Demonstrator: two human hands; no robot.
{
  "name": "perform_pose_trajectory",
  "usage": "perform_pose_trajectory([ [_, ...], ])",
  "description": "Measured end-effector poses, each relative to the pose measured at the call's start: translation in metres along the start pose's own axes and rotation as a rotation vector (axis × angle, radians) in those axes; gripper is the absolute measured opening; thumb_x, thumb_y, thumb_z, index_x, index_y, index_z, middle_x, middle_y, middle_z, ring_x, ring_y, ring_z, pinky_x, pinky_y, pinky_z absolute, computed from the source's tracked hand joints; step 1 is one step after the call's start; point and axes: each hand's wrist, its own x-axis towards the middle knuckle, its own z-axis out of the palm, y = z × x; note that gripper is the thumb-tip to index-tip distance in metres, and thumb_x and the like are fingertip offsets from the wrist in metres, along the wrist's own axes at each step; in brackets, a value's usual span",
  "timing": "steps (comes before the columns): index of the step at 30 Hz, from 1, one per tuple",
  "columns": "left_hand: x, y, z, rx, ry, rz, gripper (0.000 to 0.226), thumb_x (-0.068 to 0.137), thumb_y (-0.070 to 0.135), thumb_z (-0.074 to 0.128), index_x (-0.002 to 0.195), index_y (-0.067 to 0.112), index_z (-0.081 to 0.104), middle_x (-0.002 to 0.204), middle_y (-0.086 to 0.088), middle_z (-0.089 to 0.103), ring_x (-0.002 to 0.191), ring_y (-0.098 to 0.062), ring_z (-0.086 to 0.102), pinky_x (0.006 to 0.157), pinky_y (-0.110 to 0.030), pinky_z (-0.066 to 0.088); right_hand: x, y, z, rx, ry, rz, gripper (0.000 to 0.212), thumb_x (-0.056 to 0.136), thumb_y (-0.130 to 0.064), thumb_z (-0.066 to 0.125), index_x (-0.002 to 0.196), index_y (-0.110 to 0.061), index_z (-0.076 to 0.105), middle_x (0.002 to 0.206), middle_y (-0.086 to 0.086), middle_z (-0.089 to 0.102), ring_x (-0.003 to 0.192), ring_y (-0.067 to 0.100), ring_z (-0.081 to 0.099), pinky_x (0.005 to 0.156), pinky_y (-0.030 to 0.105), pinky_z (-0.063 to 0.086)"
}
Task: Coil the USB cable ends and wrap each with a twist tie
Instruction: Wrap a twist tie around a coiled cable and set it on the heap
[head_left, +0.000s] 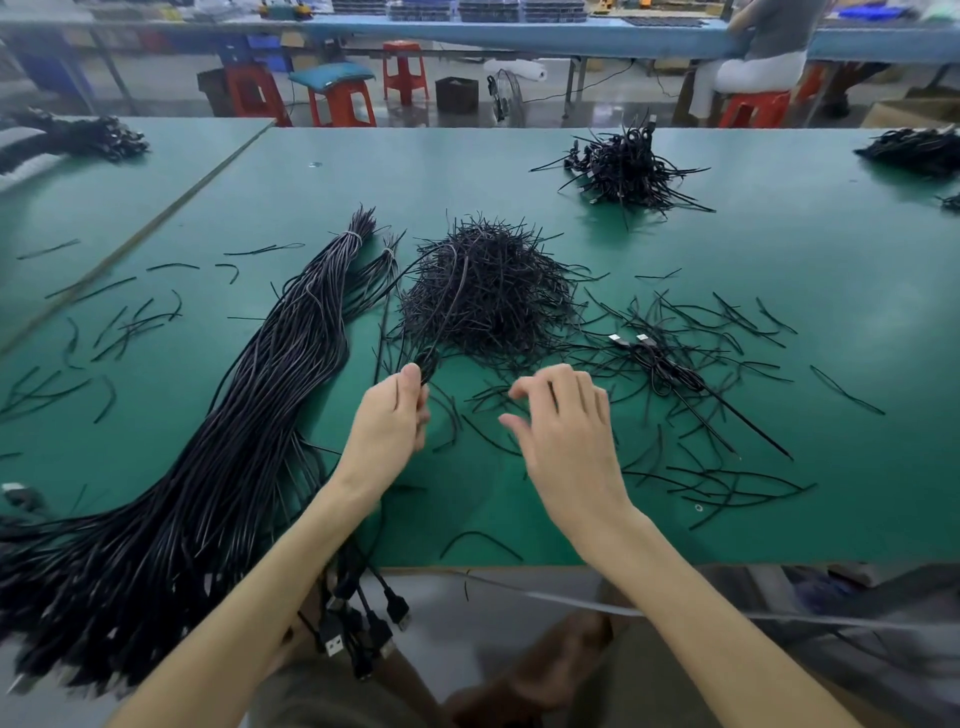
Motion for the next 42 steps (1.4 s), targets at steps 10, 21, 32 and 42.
perform_pose_trajectory([
  [10,0.010,-0.008,0.010,-0.099,-0.063,-0.058,0.043,0.112,0.039,0.029,0.081,0.012,0.042,0.060,0.005,0.031,0.046,-0.012,0.022,0.039,-0.020,0.020,0.022,0.031,0.023,0.058,-0.237,0.321,0.018,0.100,-0.034,0.061,0.100,-0.016,0.065,0.103,0.000,0.058,0.104,0.020,0.045,0.093,0.034,0.038],
  [21,0.005,-0.016,0.011,-0.109,-0.067,0.009,0.044,0.112,0.038,0.029,0.079,0.012,0.040,0.060,0.005,0.029,0.046,-0.011,0.022,0.040,-0.017,0.023,0.022,0.042,0.016,0.122,-0.324,0.273,0.010,0.102,-0.026,0.059,0.101,-0.018,0.064,0.102,0.000,0.051,0.101,0.018,0.034,0.093,0.035,0.040],
  [32,0.005,-0.018,0.011,-0.098,-0.066,0.017,0.045,0.112,0.040,0.029,0.079,0.011,0.042,0.061,0.004,0.032,0.046,-0.011,0.024,0.040,-0.018,0.024,0.025,0.035,0.008,0.041,-0.354,0.214,0.020,0.097,0.005,0.045,0.107,-0.010,0.054,0.107,0.005,0.055,0.102,0.021,0.040,0.091,0.035,0.042],
  [42,0.006,-0.017,0.012,-0.084,-0.085,0.033,0.045,0.112,0.039,0.030,0.079,0.011,0.042,0.059,0.006,0.031,0.046,-0.012,0.024,0.040,-0.018,0.023,0.026,0.040,0.008,0.405,-0.163,0.416,0.008,0.104,-0.011,0.051,0.104,-0.016,0.057,0.099,-0.007,0.055,0.101,0.014,0.051,0.081,0.028,0.041],
])
